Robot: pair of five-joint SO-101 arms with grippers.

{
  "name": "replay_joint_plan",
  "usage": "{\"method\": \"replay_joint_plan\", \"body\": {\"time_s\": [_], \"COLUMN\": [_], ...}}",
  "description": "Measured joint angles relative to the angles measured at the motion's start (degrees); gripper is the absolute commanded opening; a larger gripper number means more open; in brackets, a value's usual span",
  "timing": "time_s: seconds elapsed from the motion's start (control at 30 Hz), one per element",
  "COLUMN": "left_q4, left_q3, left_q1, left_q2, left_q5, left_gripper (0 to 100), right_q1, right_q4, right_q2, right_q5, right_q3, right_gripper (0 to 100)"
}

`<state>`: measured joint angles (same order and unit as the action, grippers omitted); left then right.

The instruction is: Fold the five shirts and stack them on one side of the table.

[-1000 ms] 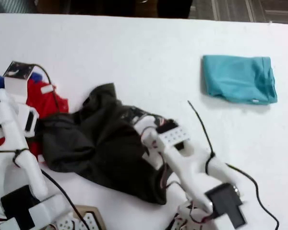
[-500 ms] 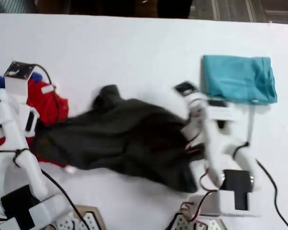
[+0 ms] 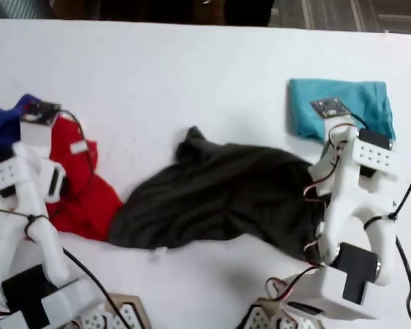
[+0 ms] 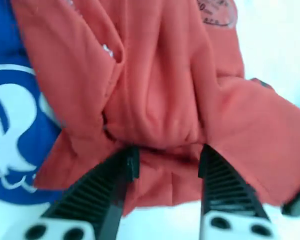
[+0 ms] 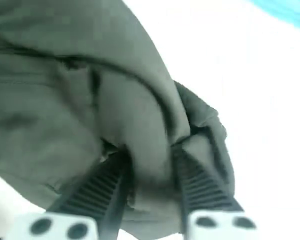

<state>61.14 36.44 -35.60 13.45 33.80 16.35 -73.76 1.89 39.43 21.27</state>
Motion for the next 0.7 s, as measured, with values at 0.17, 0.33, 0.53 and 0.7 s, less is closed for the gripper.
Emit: {"method": "replay_joint_plan", "body": {"time_s": [0.17,0.33,0.53,0.7], "left_q4": [-7.03,-12.92,-26.64,-34.64], "left_q3": [4.22,6.07,9.41,8.88], "left_q1": [-0.09,-4.66,-15.03,-22.68], "left_q2": [0.00,0.00,0.00,0.00], "left_q5": [0.62,8.62,21.19,24.79], "left_gripper": [21,15,2,3], "right_q1": [-3.43,-7.65,-10.02,-10.02], "right_q4": [-4.13,-10.46,-17.67,-19.08], "right_q2": [7.21,20.57,35.60,41.67], "right_q5": [0.97,1.05,1.05,1.05], "right_q3": [0.00,0.00,0.00,1.23], "right_gripper": [42.6,35.8,32.0,32.0]}}
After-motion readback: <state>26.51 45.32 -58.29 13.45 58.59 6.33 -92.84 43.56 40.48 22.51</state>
